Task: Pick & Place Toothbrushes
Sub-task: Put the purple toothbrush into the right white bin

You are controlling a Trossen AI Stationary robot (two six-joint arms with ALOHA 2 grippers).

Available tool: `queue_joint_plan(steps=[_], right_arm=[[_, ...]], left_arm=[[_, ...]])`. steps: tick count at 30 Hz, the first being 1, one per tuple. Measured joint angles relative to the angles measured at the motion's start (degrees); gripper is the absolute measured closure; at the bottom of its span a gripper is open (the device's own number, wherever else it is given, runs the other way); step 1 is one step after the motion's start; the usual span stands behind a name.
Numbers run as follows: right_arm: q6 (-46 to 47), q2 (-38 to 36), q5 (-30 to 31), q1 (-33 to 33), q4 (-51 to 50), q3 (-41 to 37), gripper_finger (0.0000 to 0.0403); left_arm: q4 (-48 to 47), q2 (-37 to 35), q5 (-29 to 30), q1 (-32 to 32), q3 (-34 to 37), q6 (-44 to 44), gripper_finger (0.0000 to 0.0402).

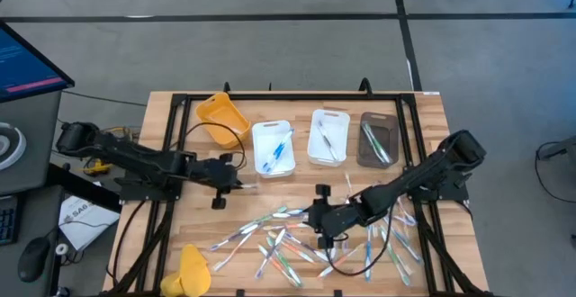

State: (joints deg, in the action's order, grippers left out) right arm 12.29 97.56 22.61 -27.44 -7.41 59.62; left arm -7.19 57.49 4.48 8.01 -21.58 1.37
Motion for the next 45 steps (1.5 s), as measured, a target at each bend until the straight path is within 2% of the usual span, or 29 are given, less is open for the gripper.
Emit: queue_joint_plan(steps=[3, 7, 12, 18, 24, 28, 35, 45], right_arm=[[-0.7, 1.1, -0.8, 0.8, -0.2, 0.6, 0.0270], [-0.7, 1.1, -1.9, 1.8, 0.0, 0.7, 0.0273], [-4.2, 1.1, -1.8, 3.0, 0.3, 1.9, 0.0275], [-4.8, 1.1, -1.6, 4.5, 0.8, 6.0, 0.0272], [-9.3, 1.0, -1.6, 4.4, 1.3, 7.3, 0.0267], [-14.4, 1.0, -1.6, 5.9, 5.1, 7.3, 0.0272], [-19.1, 1.0, -1.6, 8.9, 11.6, 7.4, 0.0290], [-18.7, 2.2, -1.6, 12.0, 15.0, 7.3, 0.0272]], left_arm=[[2.4, -4.7, -2.9, 0.9, -0.1, 0.0, 0.0383], [8.8, -9.4, -4.0, 2.9, -0.1, -0.4, 0.0384], [20.7, -10.2, -6.2, 5.9, -0.1, -4.9, 0.0382], [35.0, -4.6, -7.4, 7.5, -0.2, -9.8, 0.0385], [54.4, 6.7, -7.4, 7.4, -0.2, -11.7, 0.0385], [62.7, 12.3, -7.4, 7.3, -0.2, -11.9, 0.0381], [70.7, 16.1, -7.4, 7.3, -0.2, -13.1, 0.0384], [70.8, 16.2, -7.4, 7.4, -0.2, -13.0, 0.0384]])
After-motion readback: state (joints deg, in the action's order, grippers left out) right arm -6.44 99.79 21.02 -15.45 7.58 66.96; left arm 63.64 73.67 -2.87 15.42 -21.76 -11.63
